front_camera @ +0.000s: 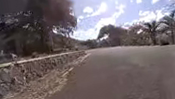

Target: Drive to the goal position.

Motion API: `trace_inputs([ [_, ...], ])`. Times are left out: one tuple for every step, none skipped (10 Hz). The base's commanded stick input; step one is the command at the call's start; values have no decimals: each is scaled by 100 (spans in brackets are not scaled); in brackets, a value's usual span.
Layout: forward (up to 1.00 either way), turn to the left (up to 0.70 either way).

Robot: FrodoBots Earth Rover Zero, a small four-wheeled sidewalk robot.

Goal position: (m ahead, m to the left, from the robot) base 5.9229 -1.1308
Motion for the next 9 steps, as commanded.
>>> trace_inputs([
  [50, 0],
  [50, 0],
  [50, 0],
  [50, 0],
  [50, 0],
  [50, 0],
  [50, 0],
  [50, 0],
  [50, 0],
])
